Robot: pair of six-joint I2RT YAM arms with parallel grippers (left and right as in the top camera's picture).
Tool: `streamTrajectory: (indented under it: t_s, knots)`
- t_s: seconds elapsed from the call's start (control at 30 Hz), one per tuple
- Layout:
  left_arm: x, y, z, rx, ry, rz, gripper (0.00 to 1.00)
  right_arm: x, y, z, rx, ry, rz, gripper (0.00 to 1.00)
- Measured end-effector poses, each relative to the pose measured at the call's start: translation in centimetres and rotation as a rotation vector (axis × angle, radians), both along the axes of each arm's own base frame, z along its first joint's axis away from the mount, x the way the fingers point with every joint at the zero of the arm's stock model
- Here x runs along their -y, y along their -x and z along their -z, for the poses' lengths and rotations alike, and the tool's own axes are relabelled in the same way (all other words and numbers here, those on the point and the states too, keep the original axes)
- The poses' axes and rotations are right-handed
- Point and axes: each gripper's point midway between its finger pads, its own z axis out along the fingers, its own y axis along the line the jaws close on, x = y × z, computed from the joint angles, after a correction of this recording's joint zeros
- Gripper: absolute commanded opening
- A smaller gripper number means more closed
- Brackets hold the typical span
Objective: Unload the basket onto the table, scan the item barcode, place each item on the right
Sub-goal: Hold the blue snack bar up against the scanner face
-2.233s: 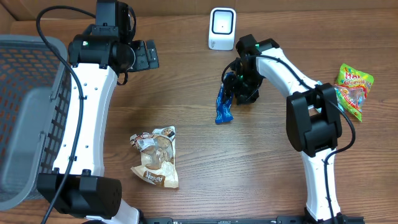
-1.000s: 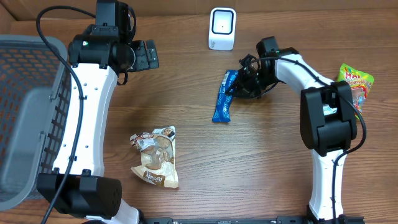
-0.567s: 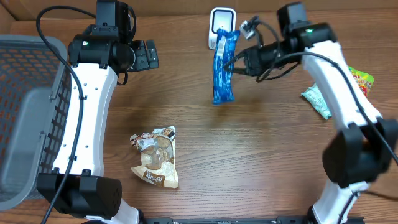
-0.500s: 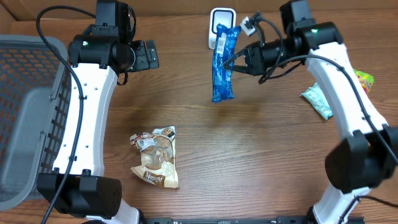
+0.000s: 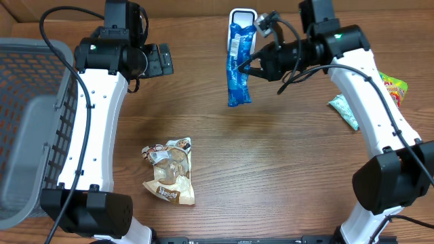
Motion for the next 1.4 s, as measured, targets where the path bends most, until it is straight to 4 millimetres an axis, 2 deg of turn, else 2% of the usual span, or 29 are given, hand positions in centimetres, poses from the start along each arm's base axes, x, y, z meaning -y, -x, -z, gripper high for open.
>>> streamTrajectory:
  t_s: [0.17, 0.33, 0.43, 0.6, 0.8, 0.87, 1.03, 1.27, 1.4]
  knots:
    - [0.0, 0.0, 0.0, 0.000, 0.000, 0.000, 1.00, -1.1, -1.2, 1.2, 0.010, 0.102, 0.091, 0.04]
    - [0.0, 0.0, 0.0, 0.000, 0.000, 0.000, 1.00, 0.4, -5.1, 4.3, 0.102, 0.401, 0.402, 0.04]
    - [0.0, 0.0, 0.0, 0.000, 0.000, 0.000, 1.00, 0.9, -7.0, 5.0, 0.200, 0.531, 0.542, 0.04]
    - [0.0, 0.0, 0.0, 0.000, 0.000, 0.000, 1.00, 1.5, -10.7, 4.5, 0.417, 0.667, 0.760, 0.04]
    - [0.0, 0.0, 0.0, 0.000, 0.000, 0.000, 1.00, 4.0, -16.2, 3.5, 0.708, 0.814, 0.910, 0.04]
    - [0.0, 0.0, 0.0, 0.001, -0.001, 0.000, 1.00, 4.8, -18.0, 3.6, 0.812, 0.891, 0.927, 0.04]
    - [0.0, 0.0, 0.0, 0.000, 0.000, 0.000, 0.99, 6.4, -20.8, 6.2, 1.010, 1.184, 0.811, 0.04]
    - [0.0, 0.0, 0.0, 0.000, 0.000, 0.000, 1.00, 6.6, -22.8, 9.4, 1.159, 1.409, 0.637, 0.04]
    - [0.0, 0.0, 0.0, 0.000, 0.000, 0.000, 1.00, 7.5, -23.5, 10.9, 1.185, 1.511, 0.537, 0.04]
